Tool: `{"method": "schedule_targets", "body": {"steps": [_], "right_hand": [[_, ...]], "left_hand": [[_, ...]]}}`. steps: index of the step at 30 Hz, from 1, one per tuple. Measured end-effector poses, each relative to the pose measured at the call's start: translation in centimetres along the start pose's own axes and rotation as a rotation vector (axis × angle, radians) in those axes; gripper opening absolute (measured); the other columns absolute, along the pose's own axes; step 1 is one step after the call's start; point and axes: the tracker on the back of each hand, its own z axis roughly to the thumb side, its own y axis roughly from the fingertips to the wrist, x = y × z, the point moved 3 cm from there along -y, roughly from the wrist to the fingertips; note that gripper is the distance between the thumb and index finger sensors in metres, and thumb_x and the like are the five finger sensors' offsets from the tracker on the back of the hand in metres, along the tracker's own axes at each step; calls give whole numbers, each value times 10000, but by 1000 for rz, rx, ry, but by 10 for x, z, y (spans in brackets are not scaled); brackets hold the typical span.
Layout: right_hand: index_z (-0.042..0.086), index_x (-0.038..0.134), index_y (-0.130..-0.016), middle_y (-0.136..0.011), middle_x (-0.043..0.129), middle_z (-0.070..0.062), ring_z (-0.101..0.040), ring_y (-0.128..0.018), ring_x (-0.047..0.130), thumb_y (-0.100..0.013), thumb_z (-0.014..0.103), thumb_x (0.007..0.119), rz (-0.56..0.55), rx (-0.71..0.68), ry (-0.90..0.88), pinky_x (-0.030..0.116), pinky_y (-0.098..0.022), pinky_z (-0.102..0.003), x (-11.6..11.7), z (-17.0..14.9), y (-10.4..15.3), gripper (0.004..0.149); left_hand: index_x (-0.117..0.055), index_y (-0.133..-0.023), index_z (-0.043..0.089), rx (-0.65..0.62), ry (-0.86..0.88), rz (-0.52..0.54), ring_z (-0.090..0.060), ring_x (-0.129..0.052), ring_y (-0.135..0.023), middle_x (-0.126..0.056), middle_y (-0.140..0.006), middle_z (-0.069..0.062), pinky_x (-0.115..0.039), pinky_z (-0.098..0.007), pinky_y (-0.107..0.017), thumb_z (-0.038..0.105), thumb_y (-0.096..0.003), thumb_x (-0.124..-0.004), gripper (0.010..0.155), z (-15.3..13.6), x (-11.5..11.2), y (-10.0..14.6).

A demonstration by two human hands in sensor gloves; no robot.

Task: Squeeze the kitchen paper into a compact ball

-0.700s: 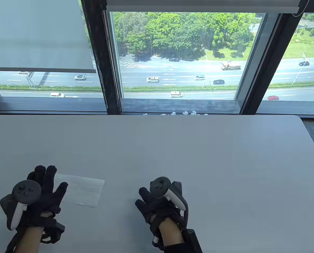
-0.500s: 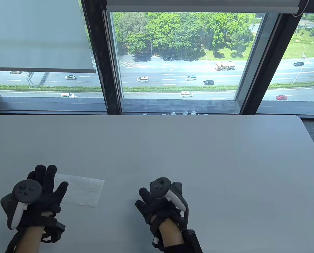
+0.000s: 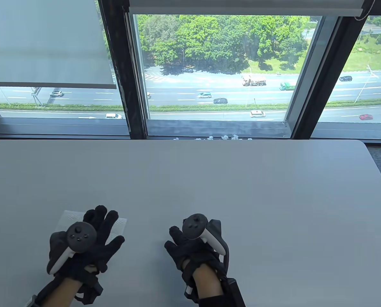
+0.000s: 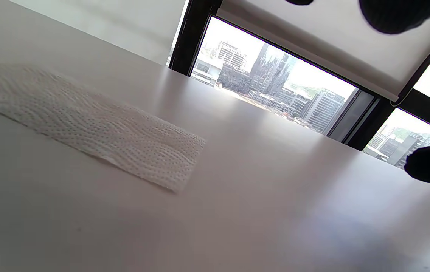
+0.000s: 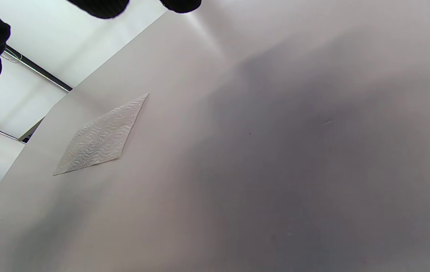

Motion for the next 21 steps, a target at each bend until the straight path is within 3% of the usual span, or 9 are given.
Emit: {"method": "schedule_targets", "body": {"steps": [6, 12, 14, 15, 21], "right_hand": [[379, 275, -1150, -1144, -30, -9, -318, -1045, -98, -548, 624, 511, 14, 4, 10, 53, -702, -605, 3, 2, -2, 692], [376, 279, -1150, -1143, -27, -12, -319, -1044, -92, -548, 622, 513, 37, 4, 18, 59, -703, -605, 8, 3, -3, 691], [375, 278, -1150, -1143, -26, -12, -319, -1045, -91, -548, 621, 512, 36, 4, 18, 60, -704, -604, 7, 3, -3, 691], [375, 279, -1149, -1143, -25, -12, -320, -1045, -91, -548, 621, 512, 35, 4, 18, 61, -704, -604, 7, 3, -3, 690], [372, 282, -1150, -1145, -18, -16, -321, -1046, -83, -548, 621, 513, 43, 9, 19, 65, -705, -604, 9, 2, -4, 691]], "left_hand": [[-250, -1085, 639, 132, 0, -83, -59, -12, -1216, -39, -1248, 292, -76, -510, -886, 762, -420, -649, 785, -25, -16, -13], [-177, -1041, 727, 459, -69, -339, -5, 86, -1212, 73, -1212, 367, -17, -473, -922, 784, -406, -633, 783, -79, -59, -36], [-193, -1035, 726, 529, -78, -430, -15, 69, -1213, 54, -1217, 353, -25, -469, -925, 779, -411, -633, 766, -94, -73, -36], [-120, -985, 760, 547, -77, -456, 16, 137, -1174, 105, -1179, 380, -16, -448, -927, 792, -397, -618, 771, -99, -76, -35], [-186, -1020, 747, 535, -136, -389, -13, 20, -1238, 7, -1238, 357, -128, -450, -979, 774, -416, -641, 757, -91, -69, -37]]}}
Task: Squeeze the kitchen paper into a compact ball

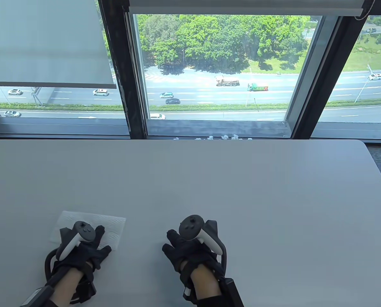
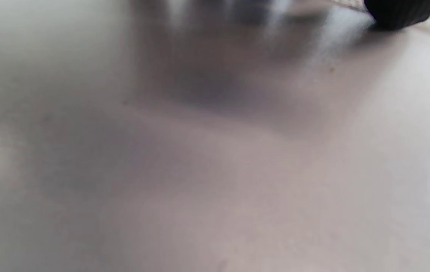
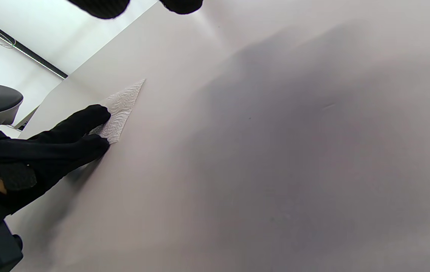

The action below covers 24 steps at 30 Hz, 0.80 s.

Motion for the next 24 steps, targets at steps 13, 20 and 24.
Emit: {"method": "schedule_targets", "body": {"steps": [13, 20, 24], "right_hand": [[356, 302, -1151, -1155, 12, -30, -333, -1054, -55, -548, 616, 515, 38, 14, 9, 81, -708, -606, 5, 0, -2, 690], [352, 307, -1151, -1157, 50, -36, -337, -1059, -40, -548, 616, 515, 49, -4, -19, 89, -711, -606, 5, 2, -1, 690], [364, 264, -1150, -1155, 9, -31, -336, -1062, -45, -545, 628, 515, 44, -43, -52, 90, -716, -607, 3, 7, 2, 706]], "left_hand": [[-586, -950, 594, -22, -82, 122, 29, -655, -969, -615, -1021, 260, -541, -367, -938, 492, -553, -682, 421, 14, 16, 12], [-655, -944, 511, -350, 151, 216, -47, -741, -914, -713, -987, 182, -566, -449, -881, 447, -533, -722, 421, 36, 48, 53], [-712, -920, 449, -752, 235, 486, -104, -810, -844, -783, -935, 120, -619, -504, -807, 415, -502, -752, 421, 67, 70, 134]]}}
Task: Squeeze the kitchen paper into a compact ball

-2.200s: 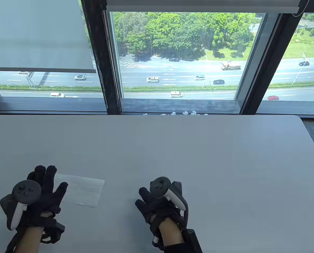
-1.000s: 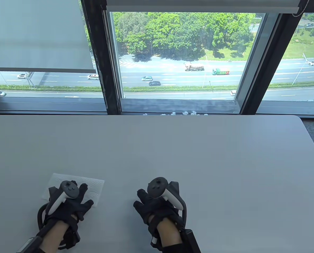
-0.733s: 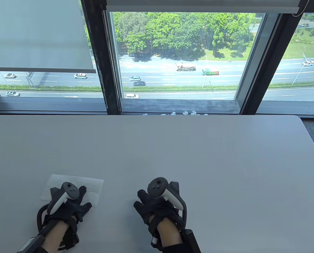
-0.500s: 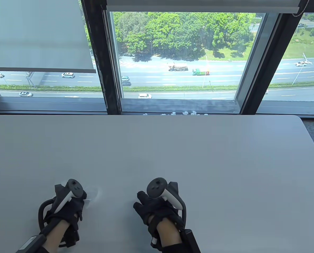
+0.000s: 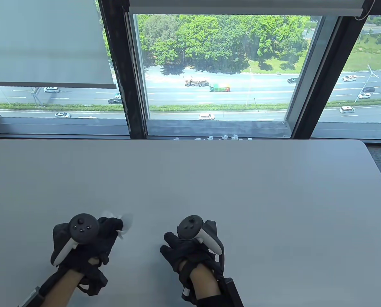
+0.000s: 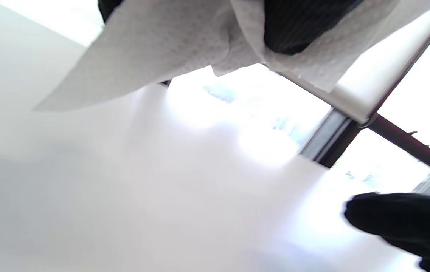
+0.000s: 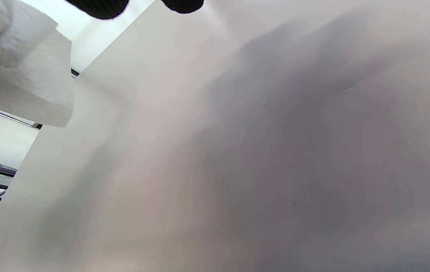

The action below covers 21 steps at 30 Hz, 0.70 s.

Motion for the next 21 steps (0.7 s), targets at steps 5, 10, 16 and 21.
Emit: {"method": "schedule_targets", "body": {"steps": [5, 10, 16, 21], "right_hand": [[371, 65, -1114, -1137, -57, -39, -342, -1069, -59, -508, 705, 532, 68, -115, -60, 101, -730, -617, 9, 14, 3, 835], [374, -94, -1049, -1147, -47, -22, -320, -1146, 81, -520, 685, 549, 246, -367, -302, 214, -798, -606, 29, 50, 13, 888], [286, 25, -1105, -1184, 239, -8, -193, -1156, 505, -520, 696, 648, 254, -542, -467, 365, -853, -540, 27, 68, 23, 948], [280, 191, -1113, -1099, 499, 33, -72, -974, 761, -570, 615, 654, 183, -455, -580, 466, -846, -473, 25, 58, 24, 788]], "left_hand": [[-728, -909, 466, -212, -128, 90, -81, -845, -833, -814, -922, 146, -652, -497, -799, 435, -490, -760, 421, 44, -1, 30], [-724, -908, 469, -256, -15, 80, -80, -843, -842, -810, -928, 152, -645, -497, -807, 427, -494, -749, 417, 47, -6, 31], [-718, -916, 477, -244, 35, 109, -70, -841, -853, -795, -938, 175, -644, -493, -811, 441, -495, -754, 423, 42, 4, 32], [-705, -927, 482, -278, -8, 66, -49, -838, -860, -782, -943, 183, -647, -486, -821, 419, -469, -810, 474, 47, 1, 31]]}}
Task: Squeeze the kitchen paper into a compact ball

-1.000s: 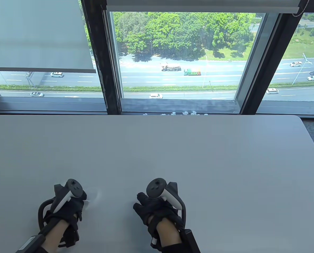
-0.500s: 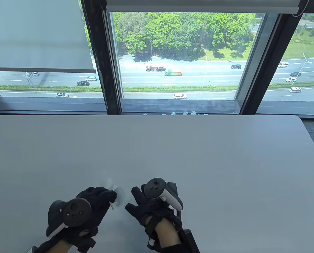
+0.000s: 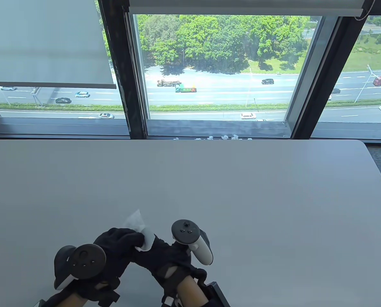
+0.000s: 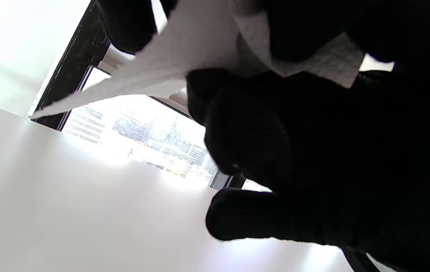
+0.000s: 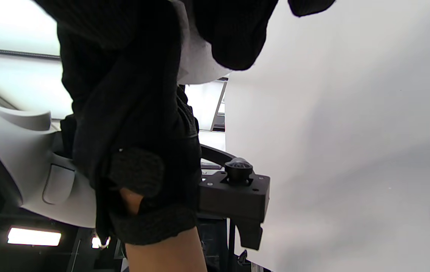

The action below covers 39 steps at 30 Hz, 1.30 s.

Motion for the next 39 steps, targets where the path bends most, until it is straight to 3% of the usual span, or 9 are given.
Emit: {"method": "schedule_targets", "body": {"steps": [3, 6, 9, 13, 17, 21, 24, 32, 39], "right_hand": [[358, 508, -1015, -904, 764, 144, -3, -708, 931, -606, 491, 662, -183, 80, 13, 576, -812, -419, -16, -7, 6, 458], [404, 611, -944, -815, 815, 154, -10, -621, 939, -594, 497, 643, -129, 34, -93, 590, -802, -415, -22, -9, 6, 364], [409, 633, -905, -798, 804, 158, -46, -645, 919, -575, 484, 599, -61, 17, -110, 572, -802, -435, -15, -6, 5, 340], [412, 632, -891, -890, 757, 144, -90, -794, 870, -568, 474, 577, 7, 10, -53, 532, -813, -474, -4, -2, 2, 333], [363, 609, -940, -1062, 609, 74, -171, -1013, 719, -578, 494, 575, 61, -21, -17, 486, -815, -517, 5, 5, 2, 386], [174, 134, -1121, -1142, 226, -129, -325, -1128, 478, -512, 793, 538, 109, -9, -63, 469, -803, -558, 21, 7, 3, 958], [173, -68, -1065, -1140, 193, -120, -322, -1134, 481, -494, 821, 560, 18, -28, 44, 475, -804, -562, 17, 13, 8, 1068], [319, 300, -1095, -1066, 551, 41, -73, -883, 825, -610, 464, 655, -242, 20, 215, 553, -809, -469, -2, 12, 12, 618], [302, 390, -1059, -891, 720, 132, -43, -675, 900, -590, 362, 547, -164, 37, 18, 600, -780, -439, -16, -2, 8, 499]], "left_hand": [[-490, -1074, 479, -84, 60, -160, -67, -711, -980, -635, -1051, 171, -571, -527, -848, 600, -383, -897, 812, 5, -10, 0], [-84, -1057, 553, -123, 5, -147, -168, -237, -1229, -26, -1223, 159, -388, -596, -905, 708, -294, -928, 1148, 13, -11, 4], [63, -976, 557, -139, -26, -137, -175, -56, -1230, 149, -1169, 155, -314, -600, -930, 731, -244, -944, 1257, 15, -11, 6], [-13, -1013, 572, -129, -81, -87, -139, -127, -1241, 45, -1213, 191, -330, -587, -937, 721, -244, -946, 1218, 18, -11, 8], [-529, -987, 527, -32, -101, 123, -7, -730, -986, -645, -1070, 243, -566, -476, -903, 571, -333, -952, 780, 14, 0, 8], [-752, -819, 462, 50, -53, 140, -17, -850, -816, -795, -929, 230, -658, -462, -847, 534, -366, -953, 501, 0, 6, 6], [-823, -741, 430, 68, -97, 171, -26, -932, -670, -910, -766, 197, -717, -462, -800, 506, -367, -971, 410, -1, 9, 7], [-752, -938, 419, -42, -170, 39, -29, -896, -773, -863, -870, 158, -667, -506, -828, 660, -271, -947, 736, 14, -10, 6], [-180, -1086, 521, -66, -102, 31, -89, -428, -1199, -209, -1243, 197, -450, -556, -921, 740, -261, -899, 1117, 14, -10, 7]]}}
